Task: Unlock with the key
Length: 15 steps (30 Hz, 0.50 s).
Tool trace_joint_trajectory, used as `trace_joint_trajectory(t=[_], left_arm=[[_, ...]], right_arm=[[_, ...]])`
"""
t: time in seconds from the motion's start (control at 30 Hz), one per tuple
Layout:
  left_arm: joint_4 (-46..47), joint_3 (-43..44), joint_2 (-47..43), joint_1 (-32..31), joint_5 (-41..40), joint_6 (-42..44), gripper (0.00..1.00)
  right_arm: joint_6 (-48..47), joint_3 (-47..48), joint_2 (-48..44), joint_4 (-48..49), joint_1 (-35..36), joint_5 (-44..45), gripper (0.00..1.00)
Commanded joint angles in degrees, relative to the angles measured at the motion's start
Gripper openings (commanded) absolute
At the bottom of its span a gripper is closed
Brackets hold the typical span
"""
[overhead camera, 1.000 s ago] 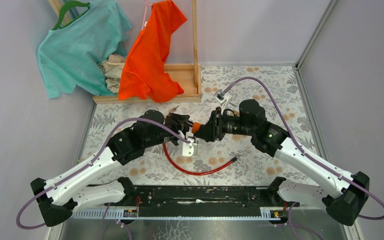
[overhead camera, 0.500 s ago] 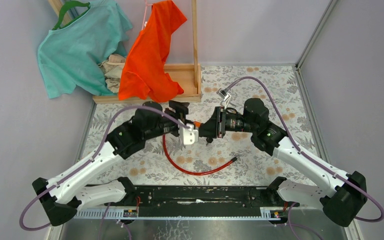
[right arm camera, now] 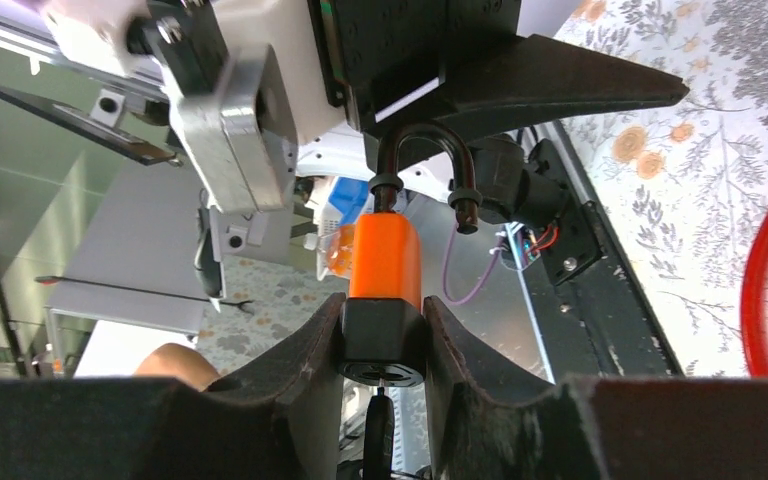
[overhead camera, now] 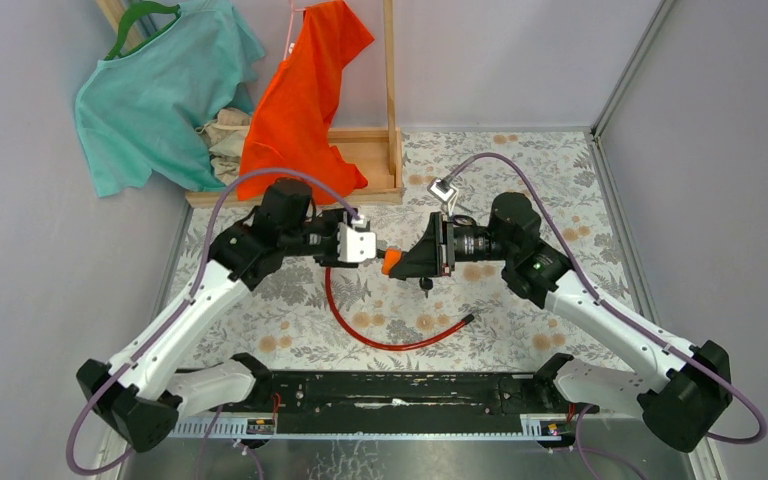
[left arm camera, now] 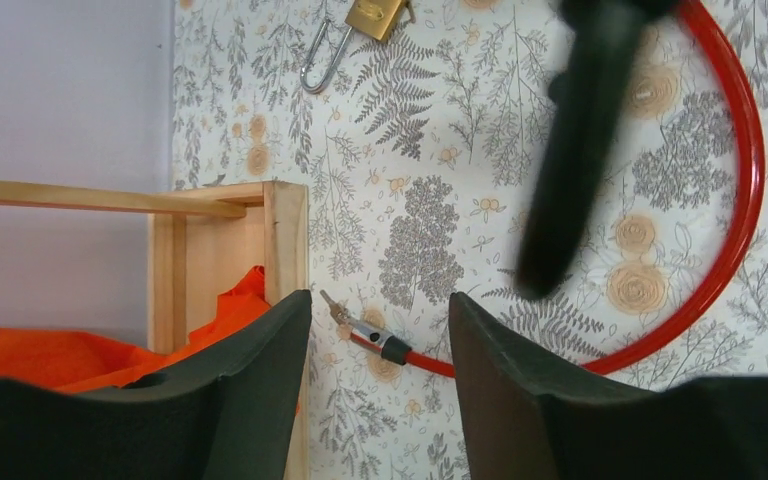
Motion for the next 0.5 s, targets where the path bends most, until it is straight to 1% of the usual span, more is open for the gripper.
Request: trace_joint_trajectory(t=[0.0,0.07,0.13,0.2,0.27,0.4,0.47], left_arm=[[7.75,-5.15,-5.75,0.16,0.32,4.27,0.56],[10.94,-6.65,-7.27,0.16,0.00,4.11,0.53],[11.11,-6.67,-7.83,0.10,0.87,3.44,0.52],[7.31,-5.29,-7.45,0.10,3.16,4.03,0.55],[1.86,-3.67,-7.06,0.10,6.29,4.27,0.60],[-2.51,0.02,-5.61,0.08,11.32,-1.09,0.66],[-2.41,1.34,-4.79,0.10,12.43,-3.58,0.65]], right_arm=[[6.57,1.23,0.71,9.03,-0.55,-4.57,0.00],[7.62,0.71,1.32,9.41,-0.55,-4.79,0.00],[7.91,0.50,2.02,9.42,-0.63,-5.16,0.00],[7.51,0.53,2.42,9.22,-1.01,-5.26,0.00],[5.85,0.97,2.57,8.00,-1.53,-4.69,0.00],[-3.89,5.51,3.17,-3.32,-1.61,-2.40,0.00],[-4.86,6.02,3.86,-4.33,-1.60,-2.87,0.00]])
